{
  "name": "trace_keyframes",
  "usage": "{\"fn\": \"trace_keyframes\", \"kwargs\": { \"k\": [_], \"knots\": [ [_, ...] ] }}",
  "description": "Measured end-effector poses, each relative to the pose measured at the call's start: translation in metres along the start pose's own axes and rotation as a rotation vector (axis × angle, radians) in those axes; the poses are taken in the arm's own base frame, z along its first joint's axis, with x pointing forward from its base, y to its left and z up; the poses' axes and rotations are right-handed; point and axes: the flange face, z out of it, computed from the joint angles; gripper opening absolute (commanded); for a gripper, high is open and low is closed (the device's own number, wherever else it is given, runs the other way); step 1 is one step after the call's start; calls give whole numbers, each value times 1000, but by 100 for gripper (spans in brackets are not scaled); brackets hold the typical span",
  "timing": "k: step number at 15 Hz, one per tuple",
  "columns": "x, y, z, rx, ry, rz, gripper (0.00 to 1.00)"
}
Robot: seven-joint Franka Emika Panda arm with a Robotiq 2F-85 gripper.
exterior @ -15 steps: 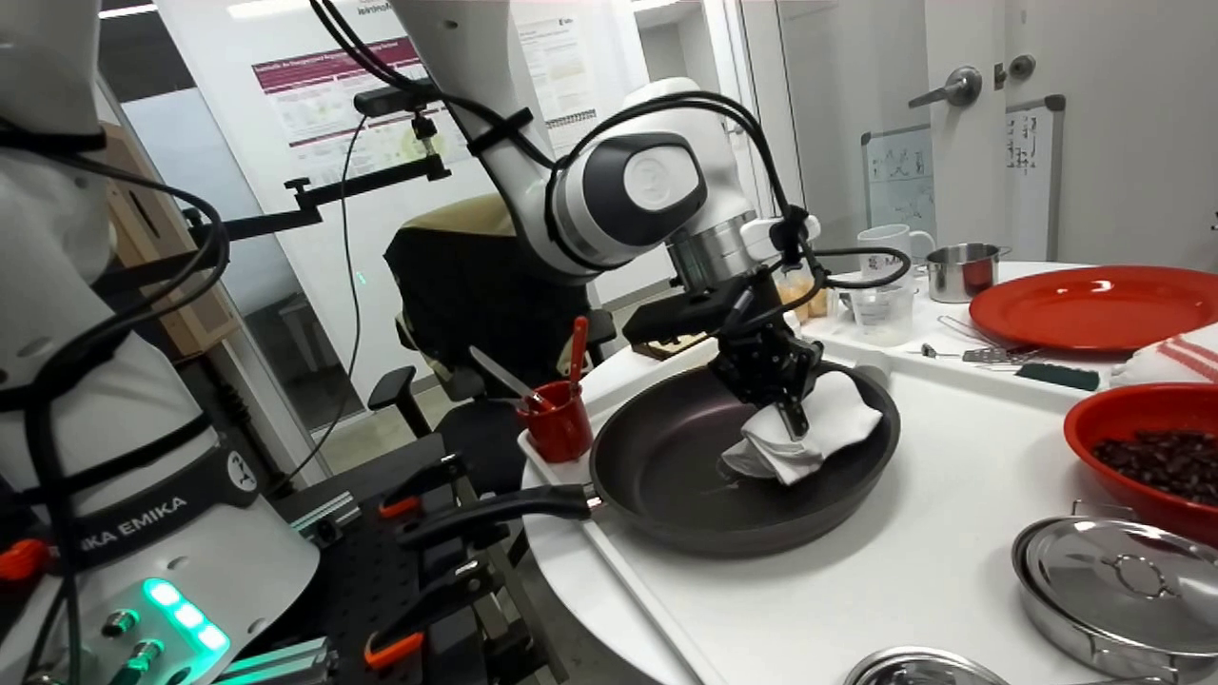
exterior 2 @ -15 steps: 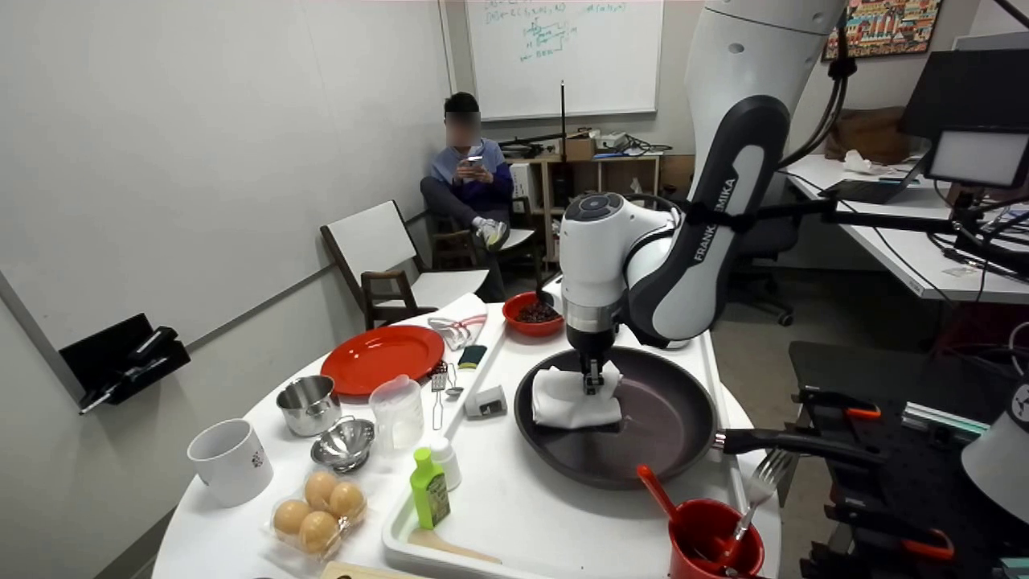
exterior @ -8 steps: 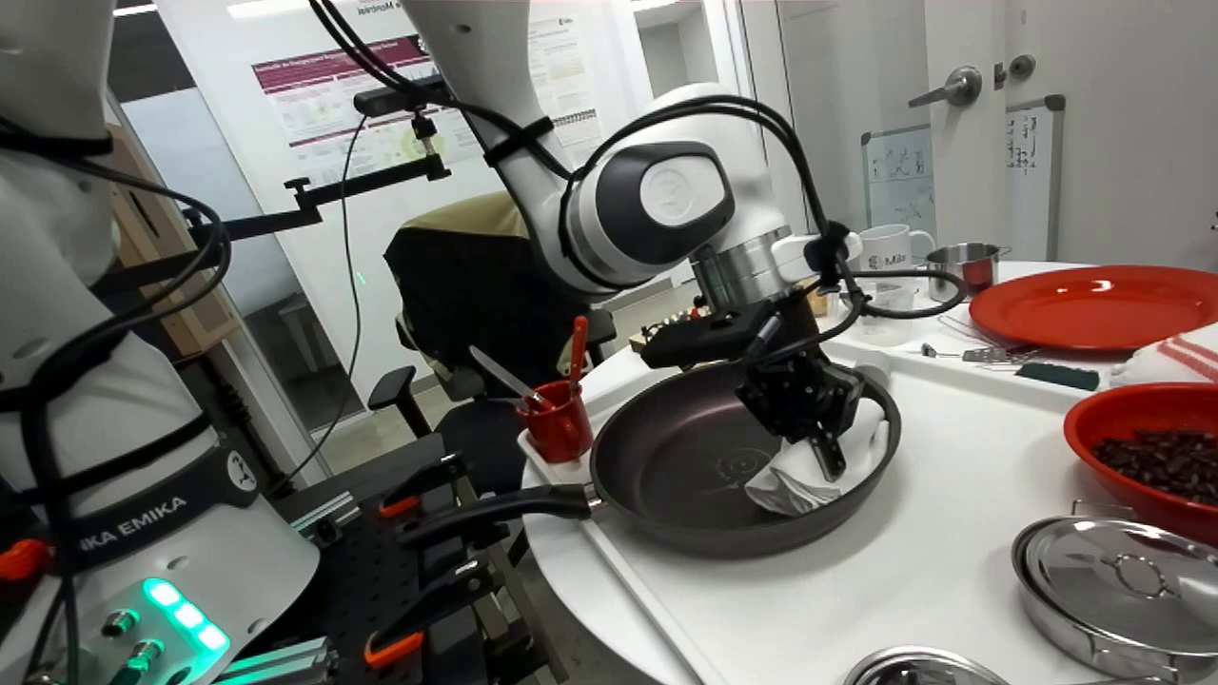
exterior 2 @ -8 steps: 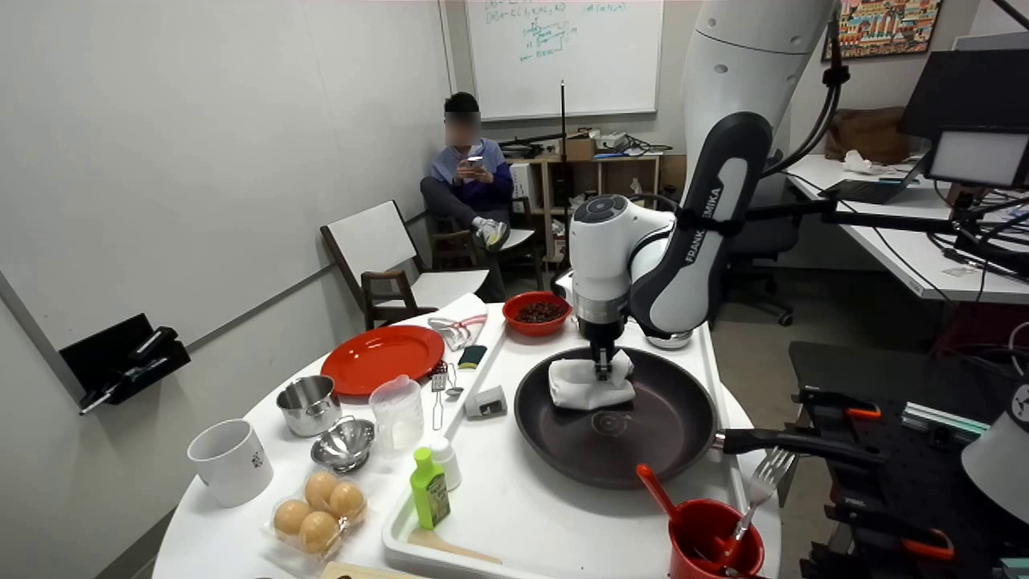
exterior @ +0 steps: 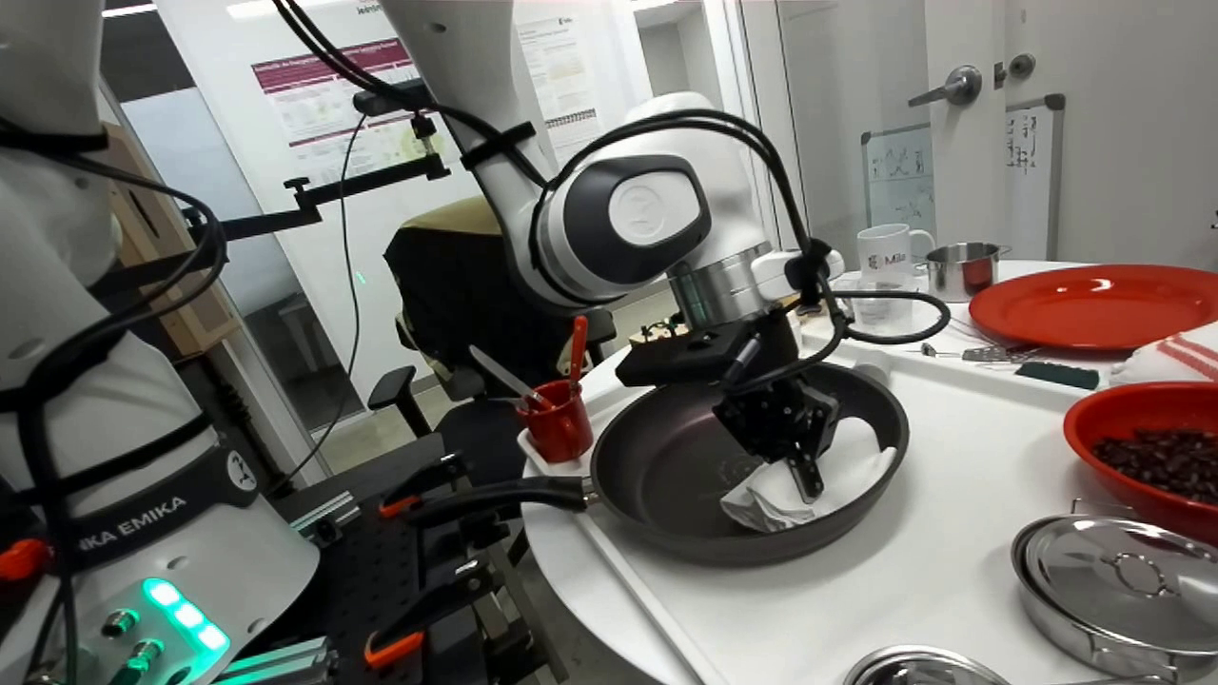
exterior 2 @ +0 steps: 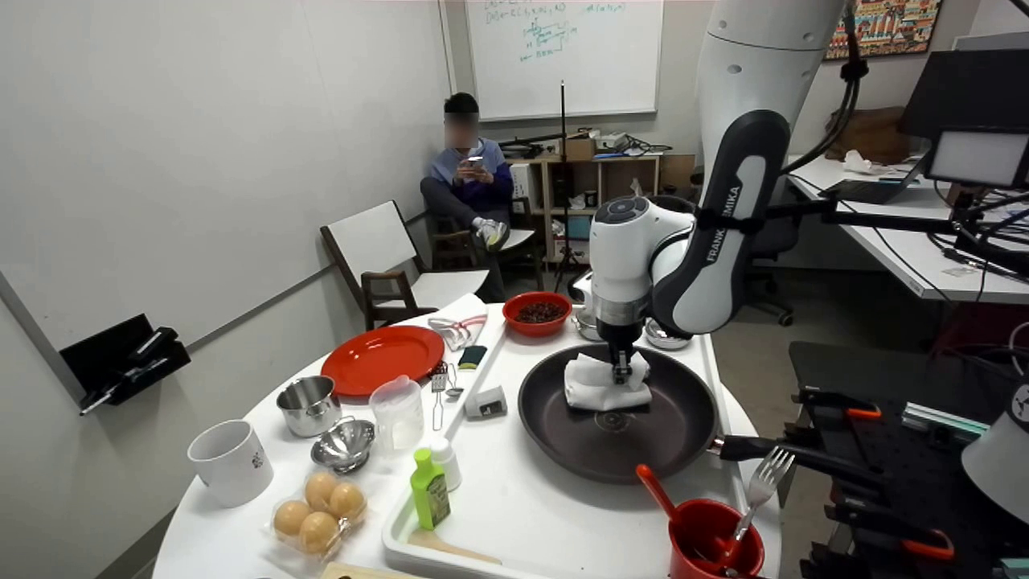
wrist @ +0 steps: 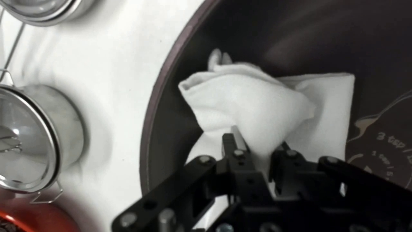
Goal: Use the white towel to wipe the black pan
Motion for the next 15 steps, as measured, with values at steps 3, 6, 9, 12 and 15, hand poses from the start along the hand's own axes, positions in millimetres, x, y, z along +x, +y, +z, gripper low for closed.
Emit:
{"fn": "trace_keyframes", "kwargs": {
  "k": [3,6,9,12,15],
  "knots": [
    [-13,-22,-2,20,4,-70,9],
    [-22,-49,-7,38,10,-140,9],
    [-28,-74,-13,52,13,-198,9],
    [-31,-95,-19,61,13,-246,9],
    [-32,-113,-22,66,11,-283,9]
  ]
}}
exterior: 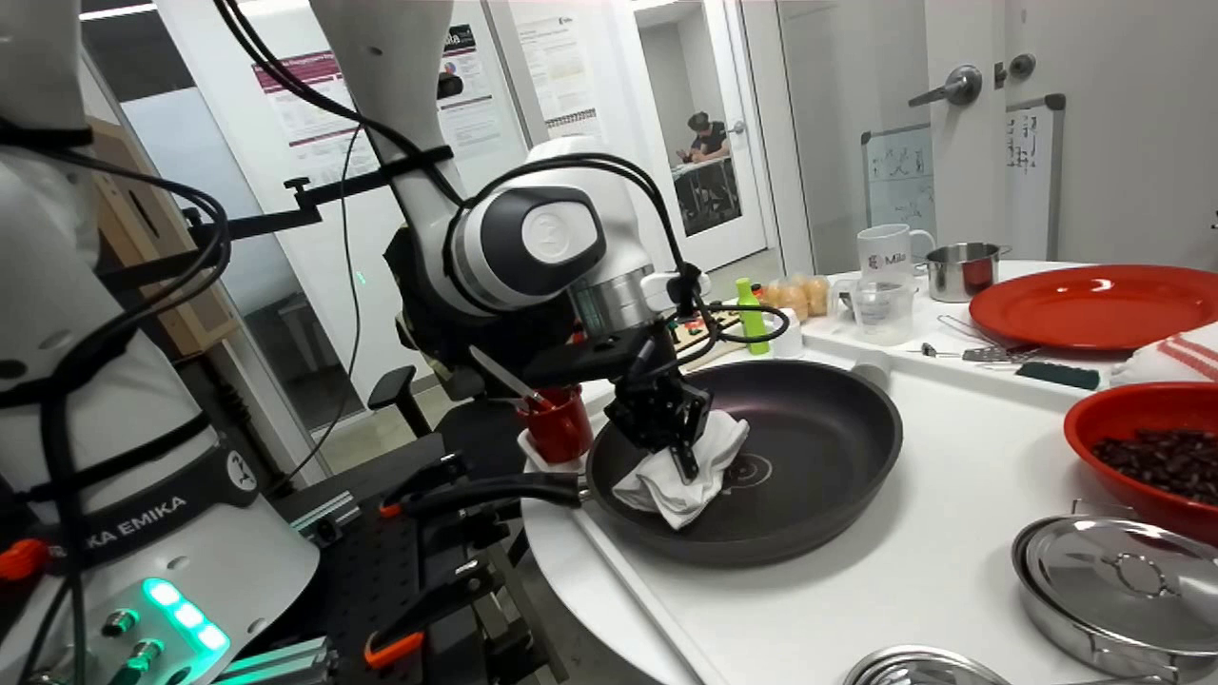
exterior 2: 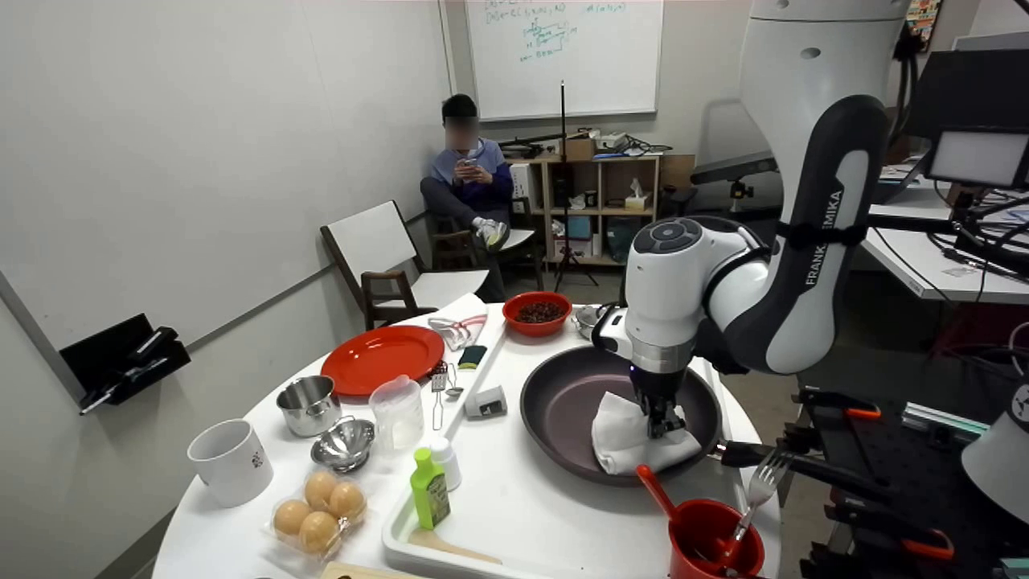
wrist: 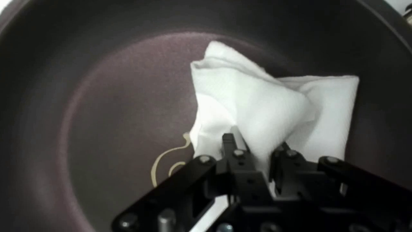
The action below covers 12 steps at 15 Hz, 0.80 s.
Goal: Use the white towel to wipe the black pan
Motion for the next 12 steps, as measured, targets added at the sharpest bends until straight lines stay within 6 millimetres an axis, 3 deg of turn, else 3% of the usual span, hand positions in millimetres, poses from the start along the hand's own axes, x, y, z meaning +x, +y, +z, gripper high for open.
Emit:
{"fn": "trace_keyframes", "kwargs": {
  "k": [6,12],
  "knots": [
    [1,5,0,-5,2,14,9],
    [-9,61,1,-40,14,131,9]
  ]
}}
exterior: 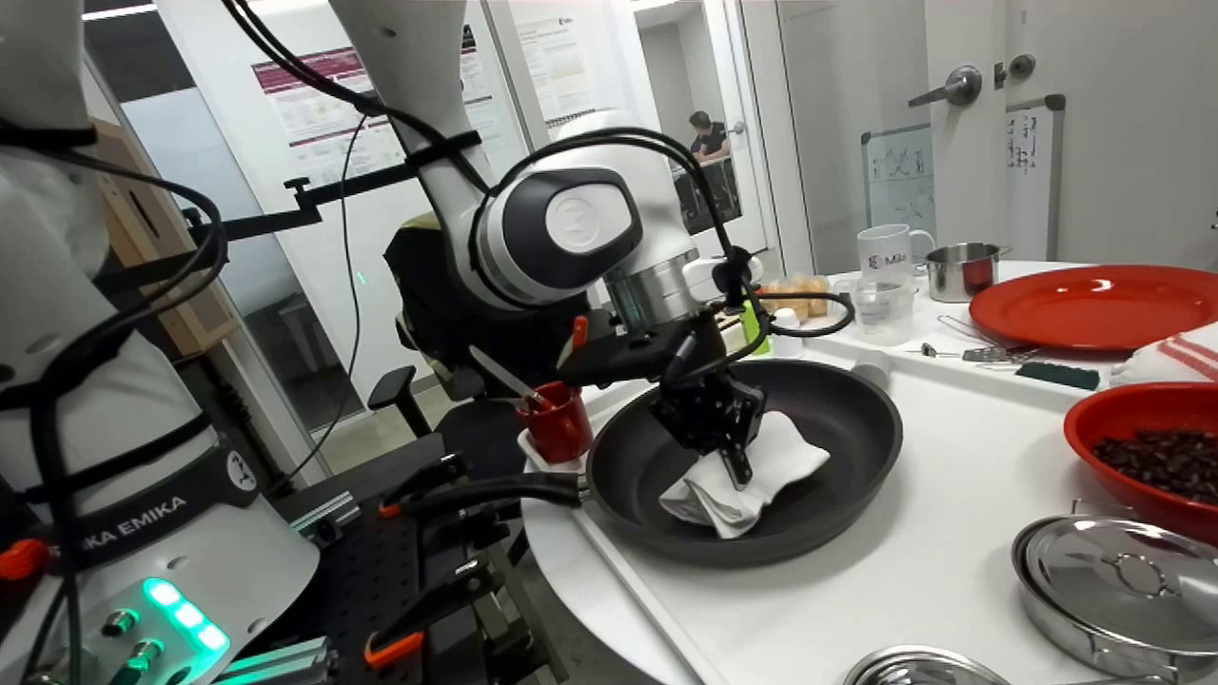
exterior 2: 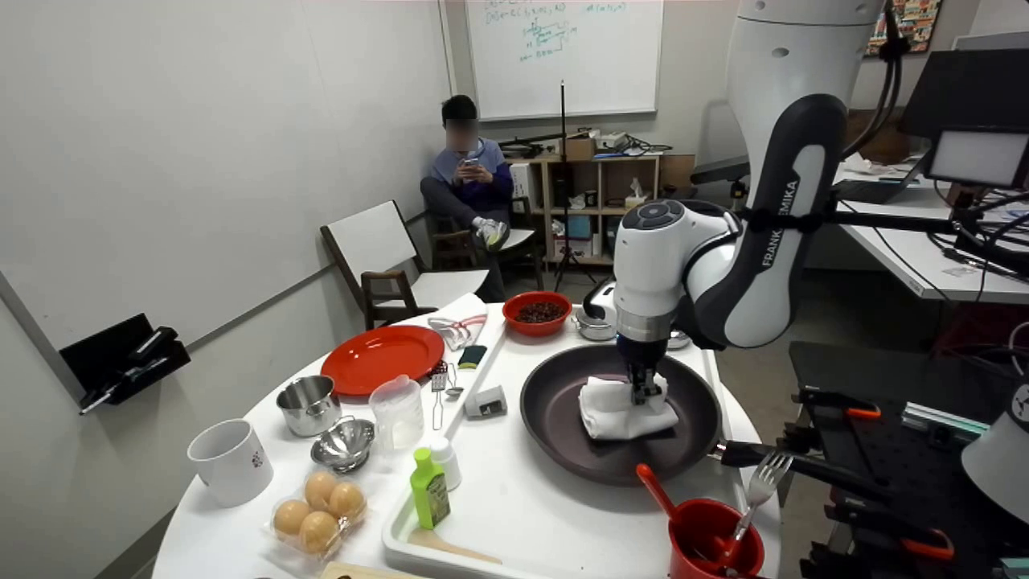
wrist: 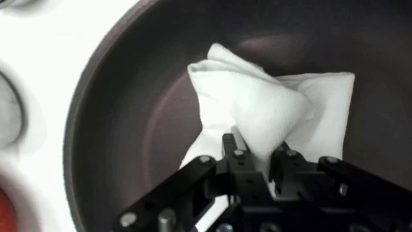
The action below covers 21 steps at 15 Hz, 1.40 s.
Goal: Use the white towel to wipe the black pan
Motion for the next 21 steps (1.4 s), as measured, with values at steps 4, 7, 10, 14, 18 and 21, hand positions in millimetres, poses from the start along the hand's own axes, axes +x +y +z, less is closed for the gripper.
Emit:
{"fn": "trace_keyframes", "kwargs": {
  "k": [4,7,10,14,18,21],
  "knots": [
    [-4,35,7,-20,-1,70,9],
    [-4,42,14,-26,-8,96,9],
    [-2,40,16,-26,-11,95,9],
    [3,26,15,-21,-10,64,9],
    [16,-2,10,-16,-1,-1,9],
    [25,-25,5,-14,7,-54,9]
  ]
}}
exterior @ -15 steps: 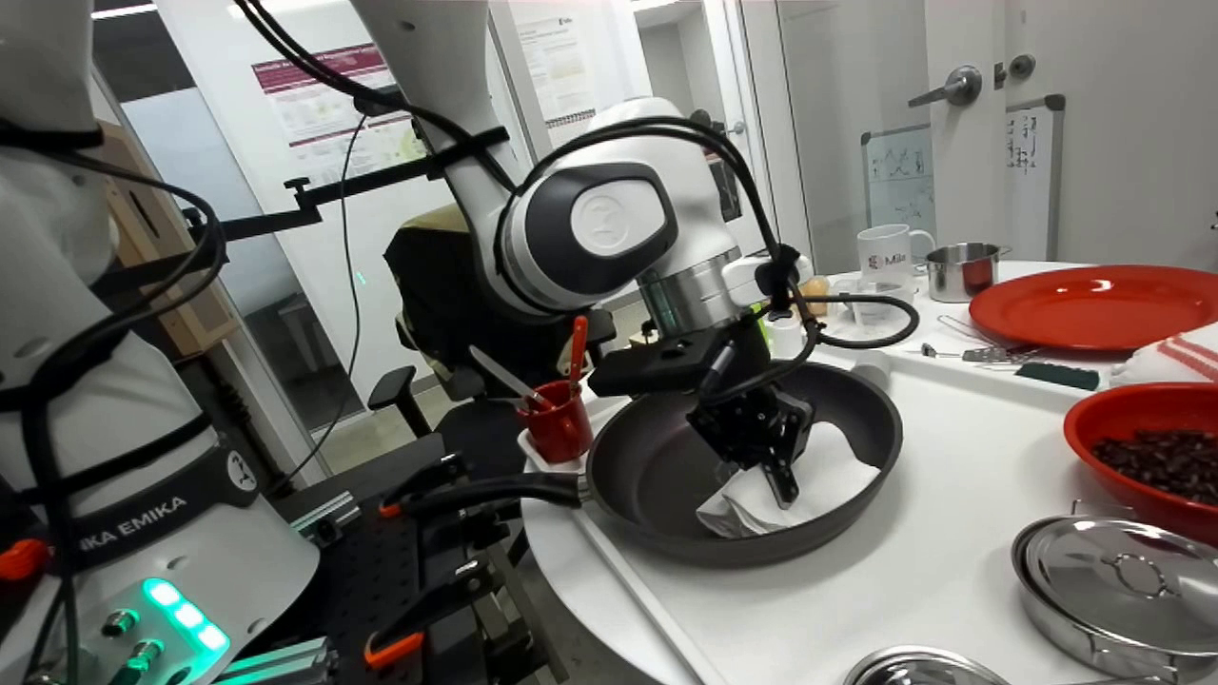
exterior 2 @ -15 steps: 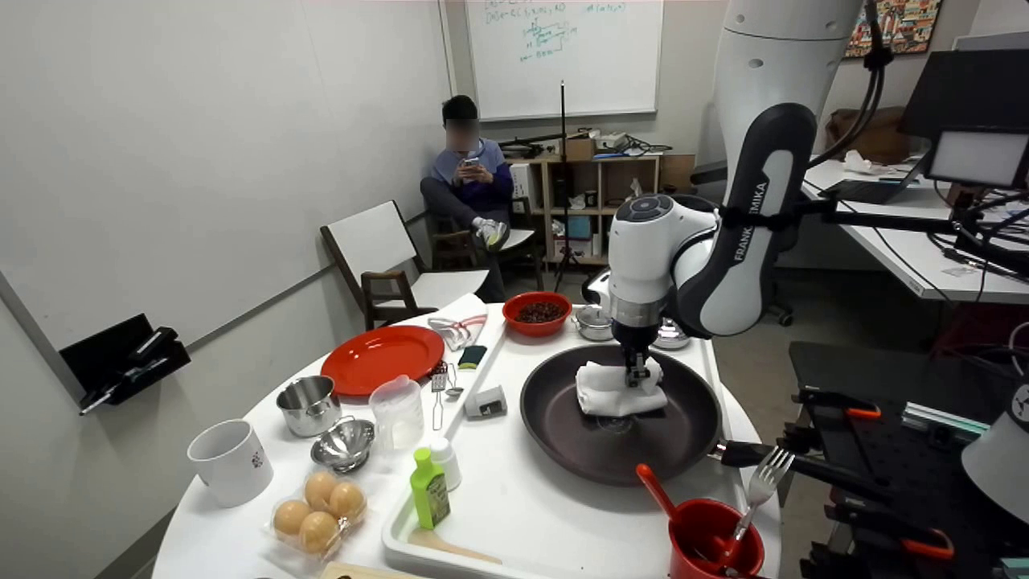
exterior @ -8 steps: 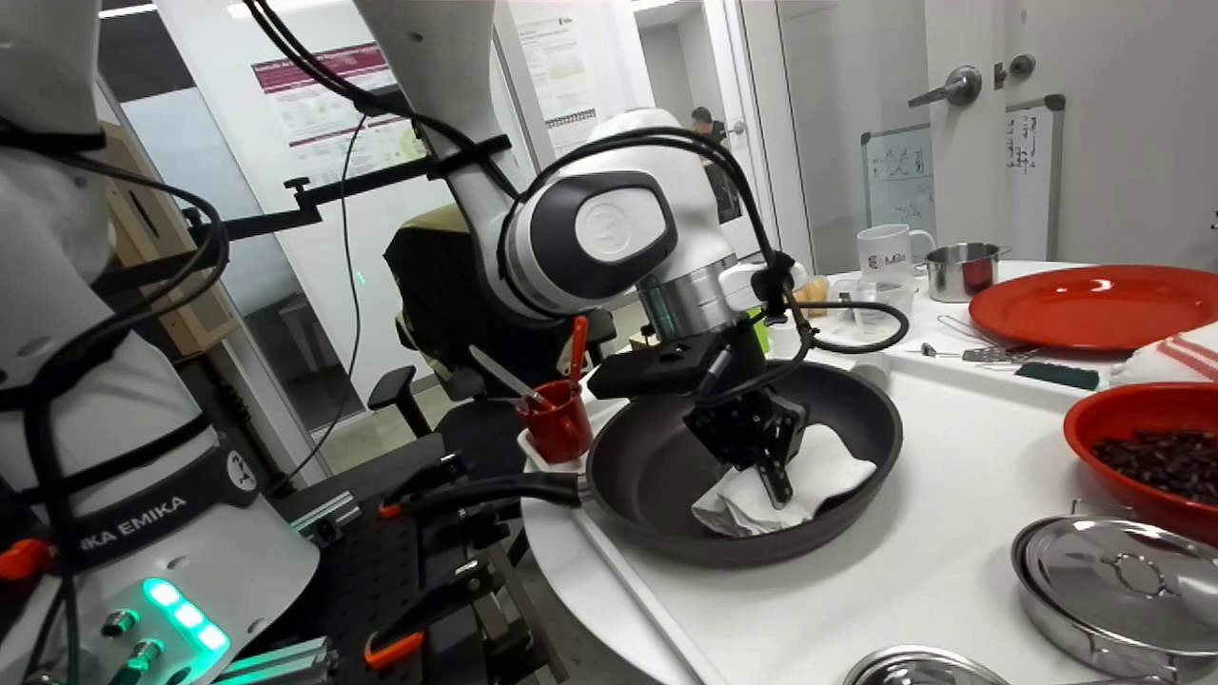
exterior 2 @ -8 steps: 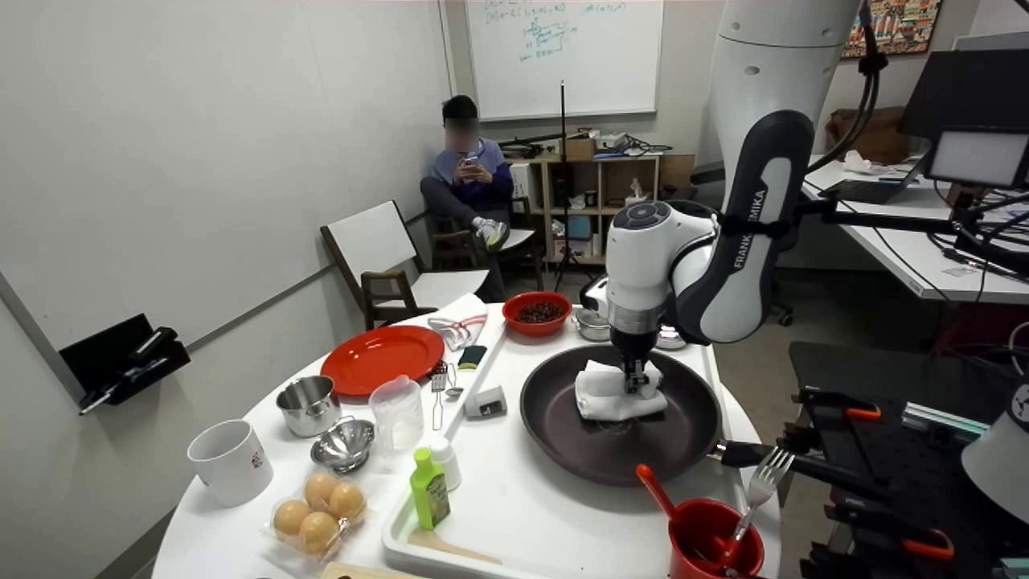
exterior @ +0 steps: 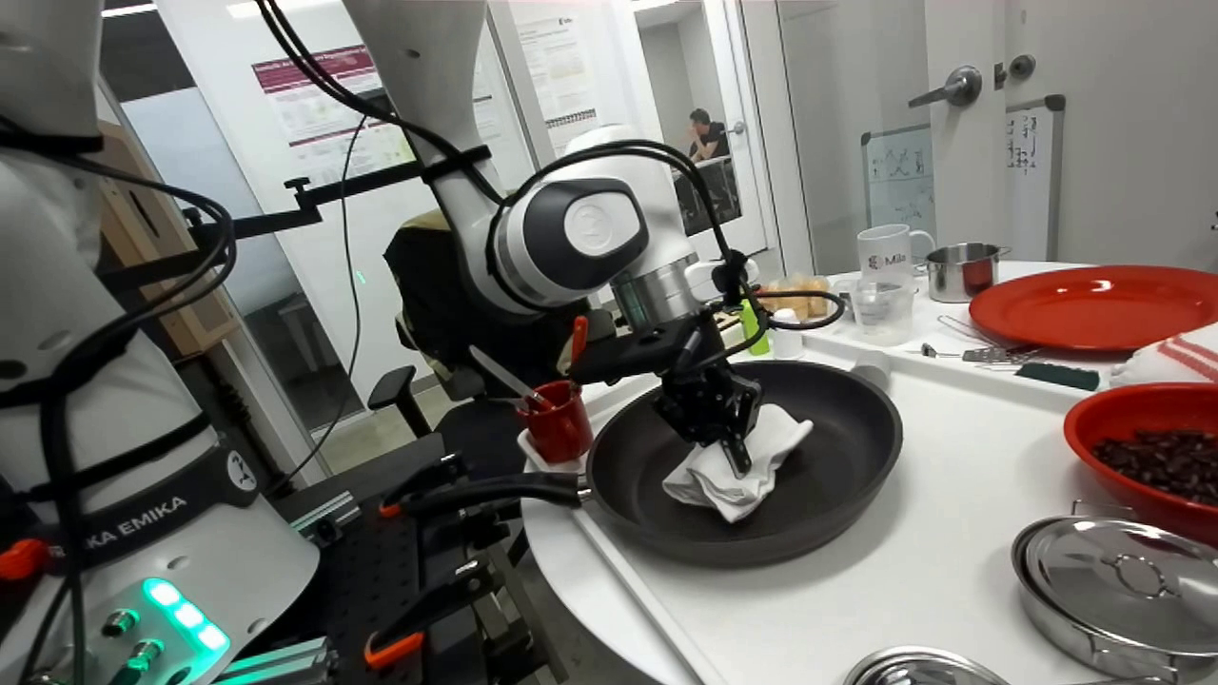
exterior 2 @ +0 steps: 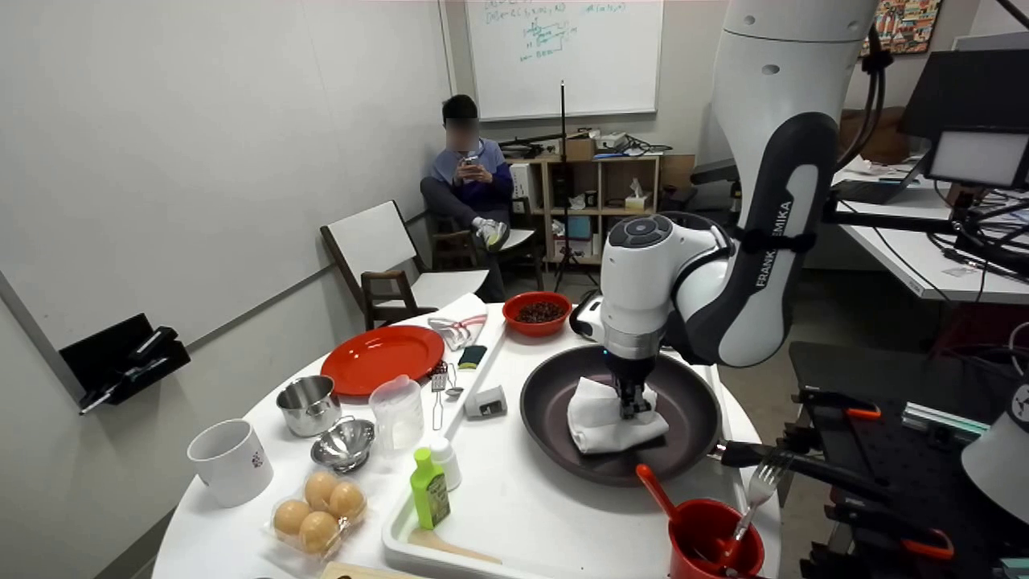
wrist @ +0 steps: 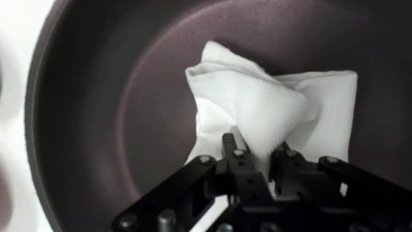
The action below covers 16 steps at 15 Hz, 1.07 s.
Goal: Use the white towel to wipe the black pan
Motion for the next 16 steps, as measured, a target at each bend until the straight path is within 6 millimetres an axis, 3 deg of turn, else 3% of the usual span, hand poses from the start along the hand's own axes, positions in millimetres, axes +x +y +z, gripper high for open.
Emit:
{"fn": "trace_keyframes", "kwargs": {
  "k": [8,16],
  "knots": [
    [12,-38,-8,0,6,-98,9],
    [24,-53,-10,-41,0,-135,9]
  ]
}}
